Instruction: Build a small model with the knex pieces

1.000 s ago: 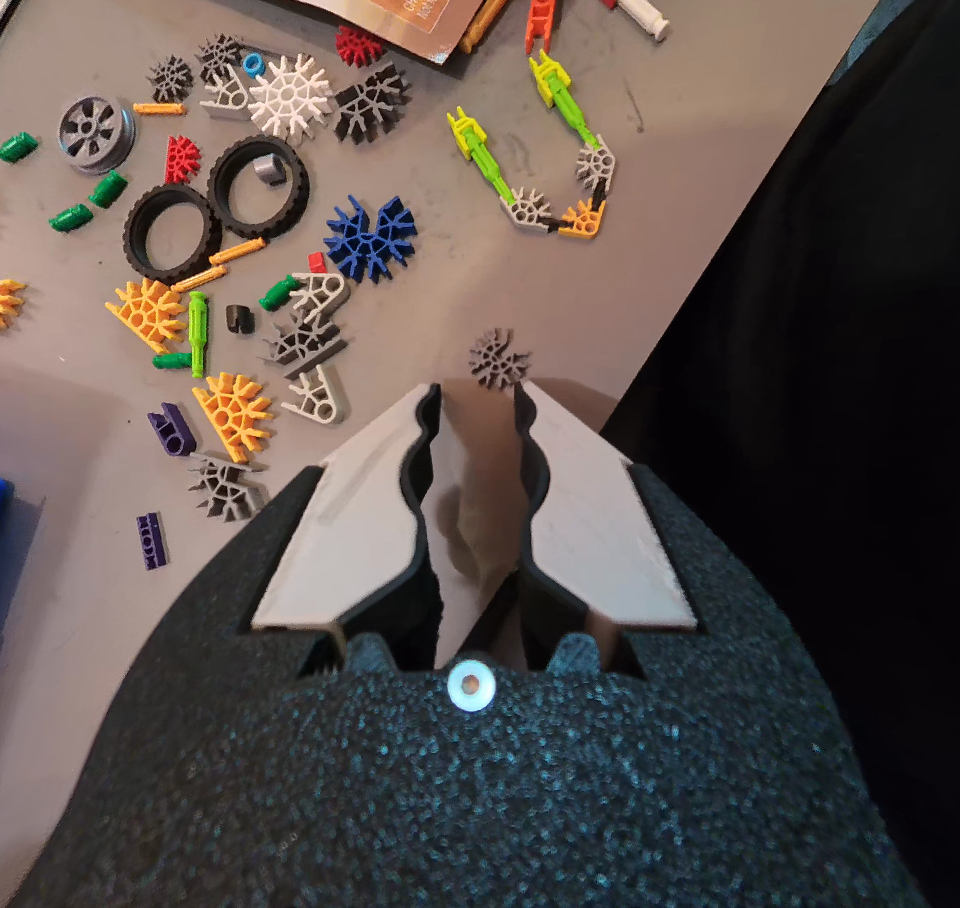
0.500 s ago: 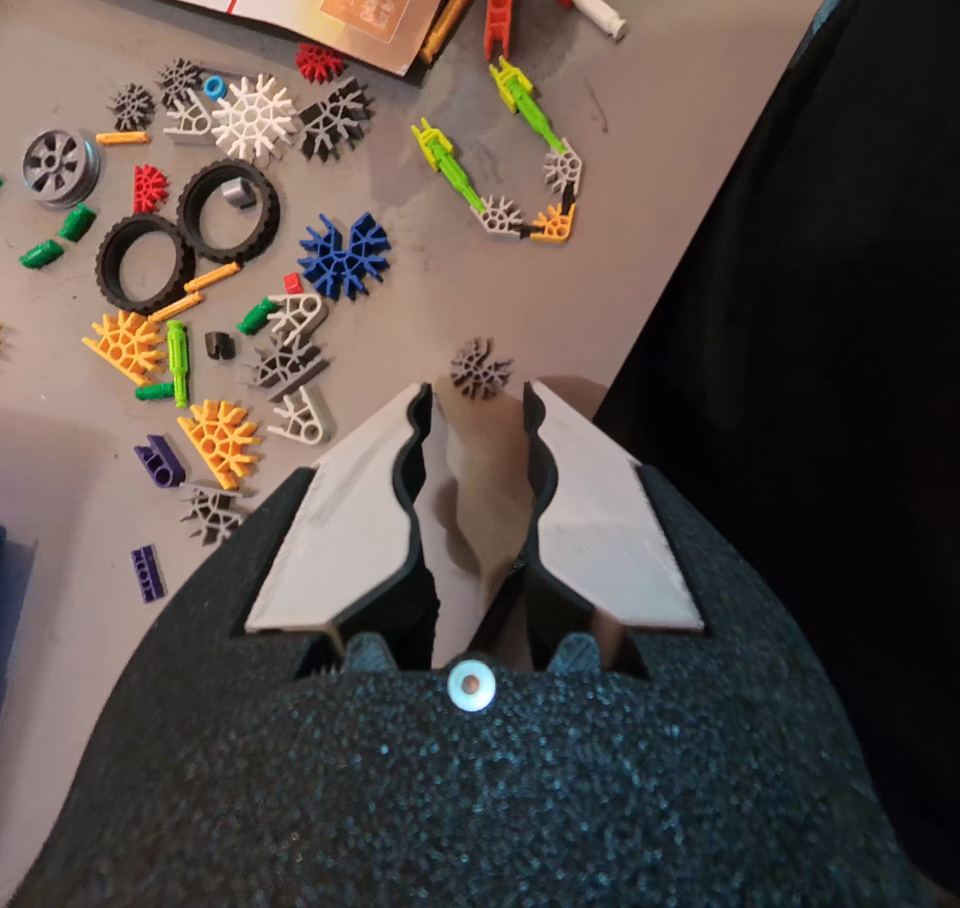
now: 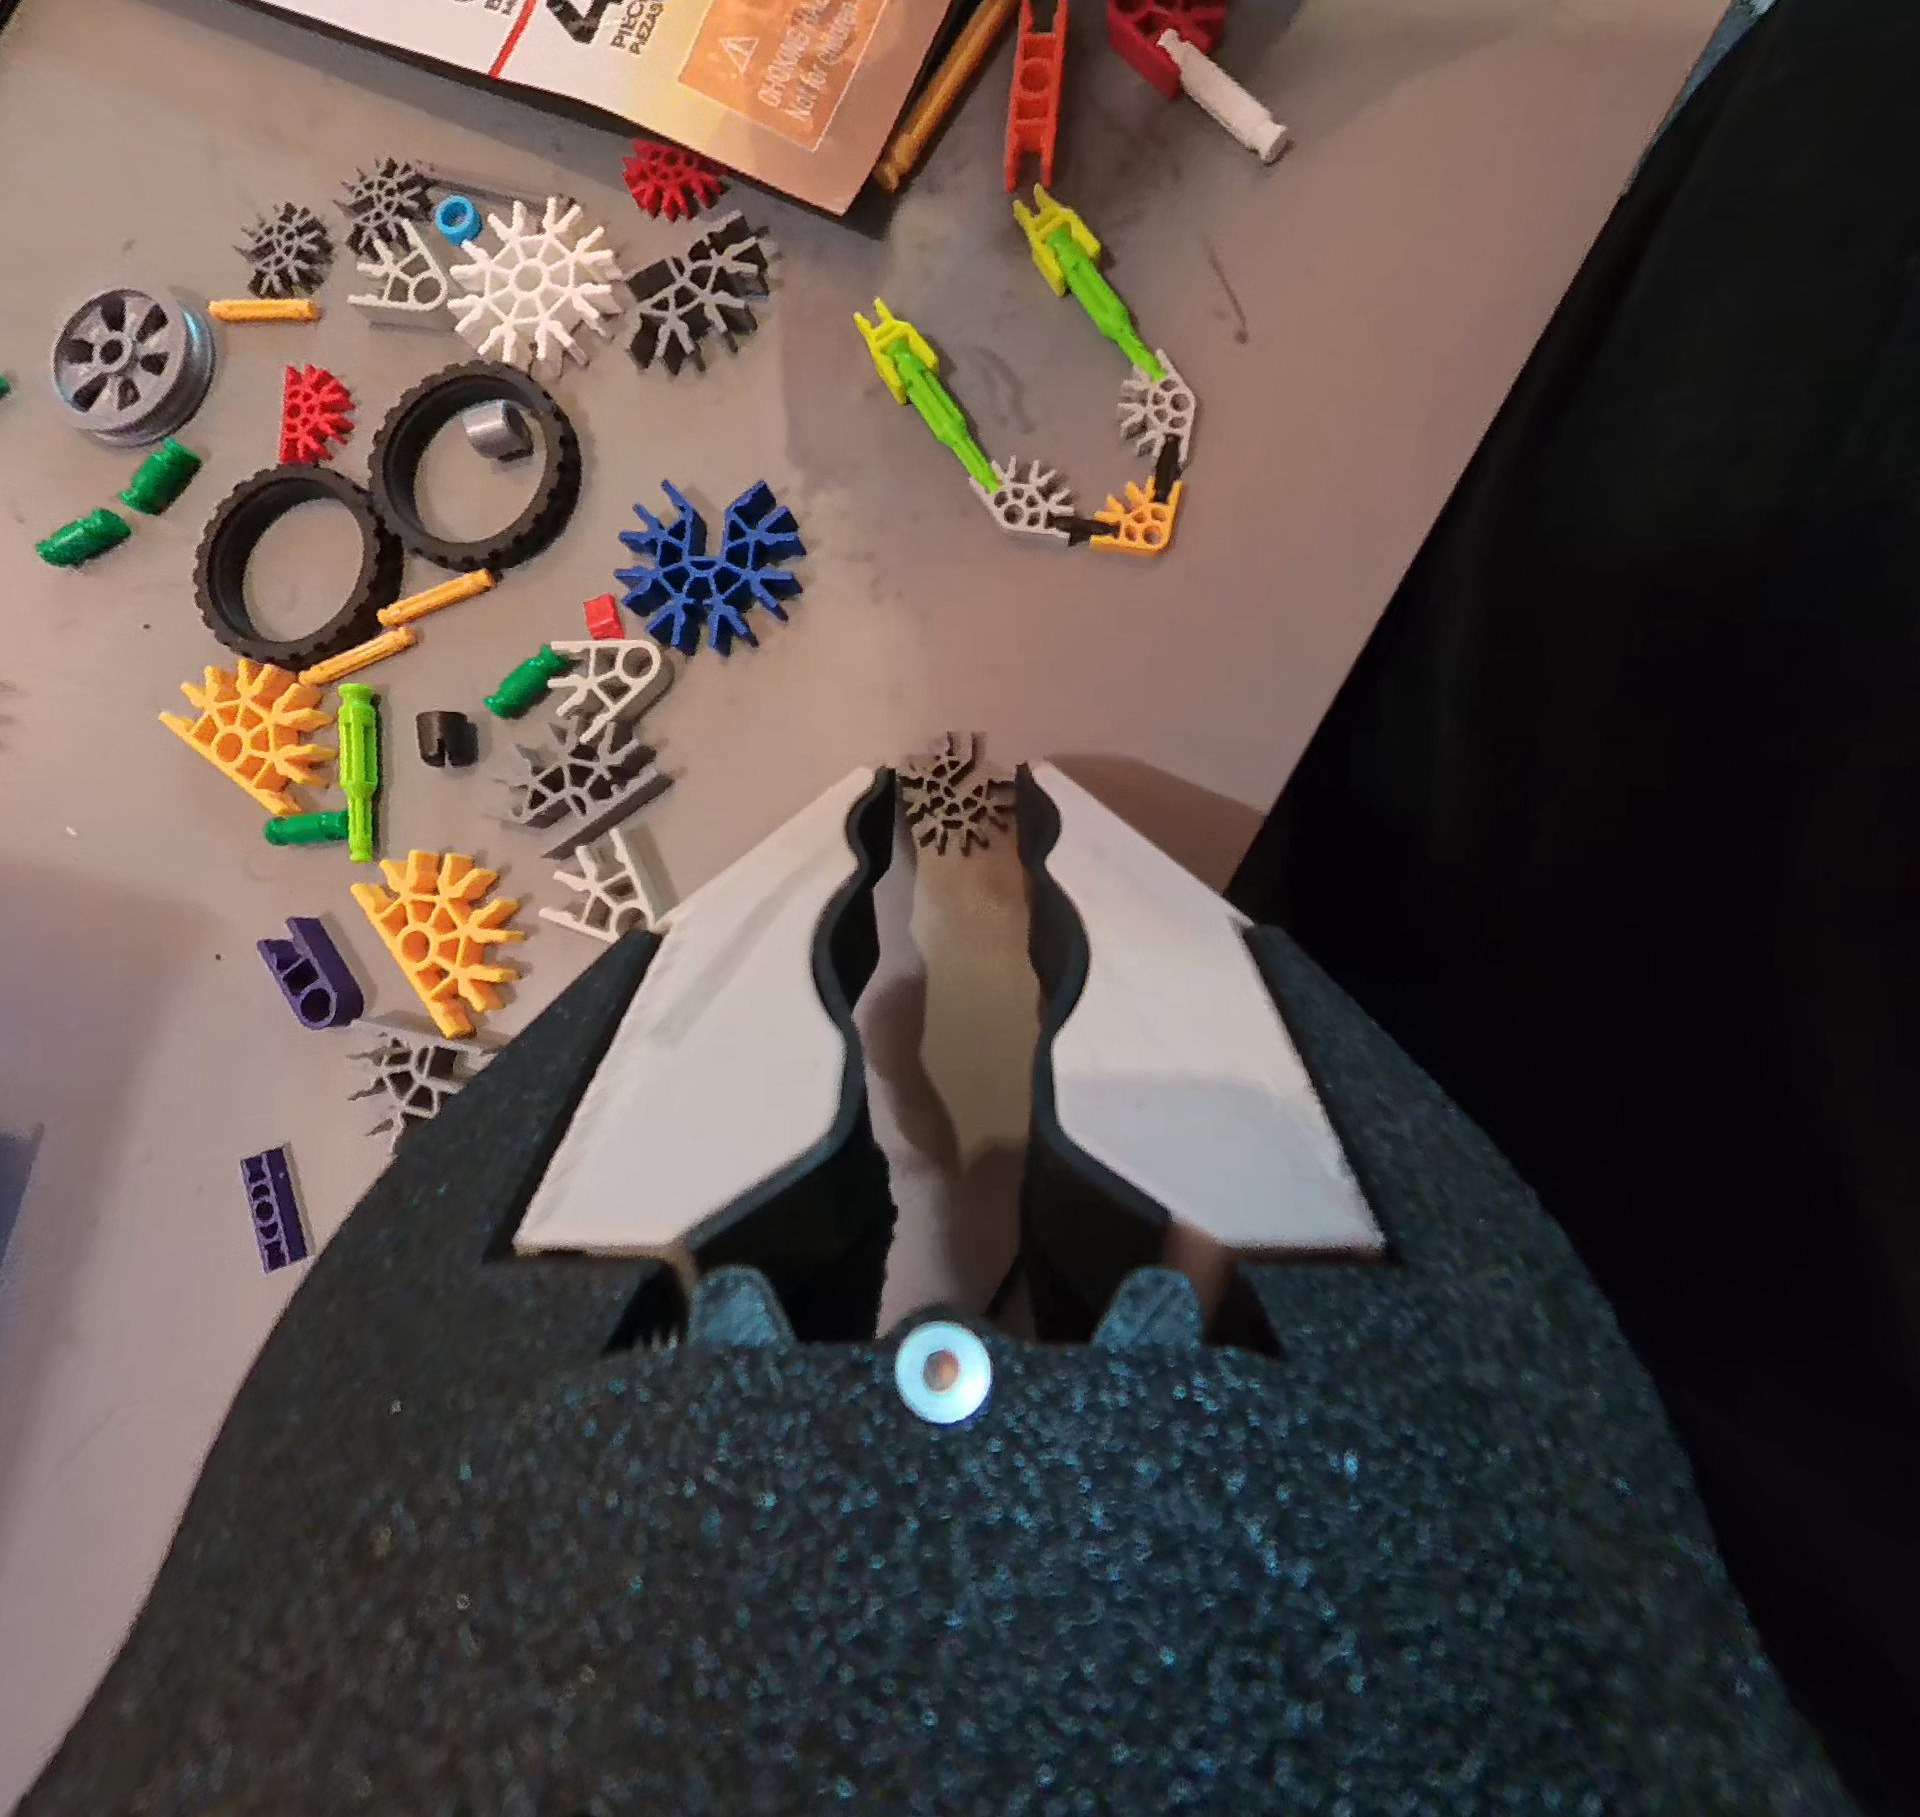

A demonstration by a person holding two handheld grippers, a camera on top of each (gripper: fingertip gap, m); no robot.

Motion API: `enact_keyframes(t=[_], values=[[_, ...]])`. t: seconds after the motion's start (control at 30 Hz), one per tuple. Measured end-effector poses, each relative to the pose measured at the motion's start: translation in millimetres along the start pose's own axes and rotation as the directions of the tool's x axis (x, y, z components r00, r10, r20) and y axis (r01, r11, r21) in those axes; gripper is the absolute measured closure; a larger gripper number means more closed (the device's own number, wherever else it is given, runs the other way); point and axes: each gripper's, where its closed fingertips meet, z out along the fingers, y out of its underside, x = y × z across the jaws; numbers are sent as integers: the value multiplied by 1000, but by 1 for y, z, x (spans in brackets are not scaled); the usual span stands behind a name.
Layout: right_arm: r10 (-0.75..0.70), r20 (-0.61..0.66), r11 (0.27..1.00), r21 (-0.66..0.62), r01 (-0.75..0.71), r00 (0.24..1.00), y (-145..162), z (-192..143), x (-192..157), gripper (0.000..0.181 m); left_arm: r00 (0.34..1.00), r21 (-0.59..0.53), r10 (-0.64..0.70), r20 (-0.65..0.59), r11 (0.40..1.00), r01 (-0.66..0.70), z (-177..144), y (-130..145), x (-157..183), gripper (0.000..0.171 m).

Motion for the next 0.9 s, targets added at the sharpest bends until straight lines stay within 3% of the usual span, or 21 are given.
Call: enact_keyframes(t=[0.23,0.5,0.67,0.9], values=[[4,-12,1000,5,-4,1000,-1,-2,2,180,999,-6,-28,42,1000,29,0,1,-8,150],[-6,-10,1000,-14,6,1000,2,0,0,179,1000,-13,-1,7,1000,1,-5,7,-6,142],[1,-2,1000,-14,-1,1000,2,0,0,179,1000,-24,8,13,1000,-8,-4,7,-9,152],[11,28,1000,-22,-10,1000,4,3,-5,179,999,7,-30,41,1000,29,0,3,-12,153]])
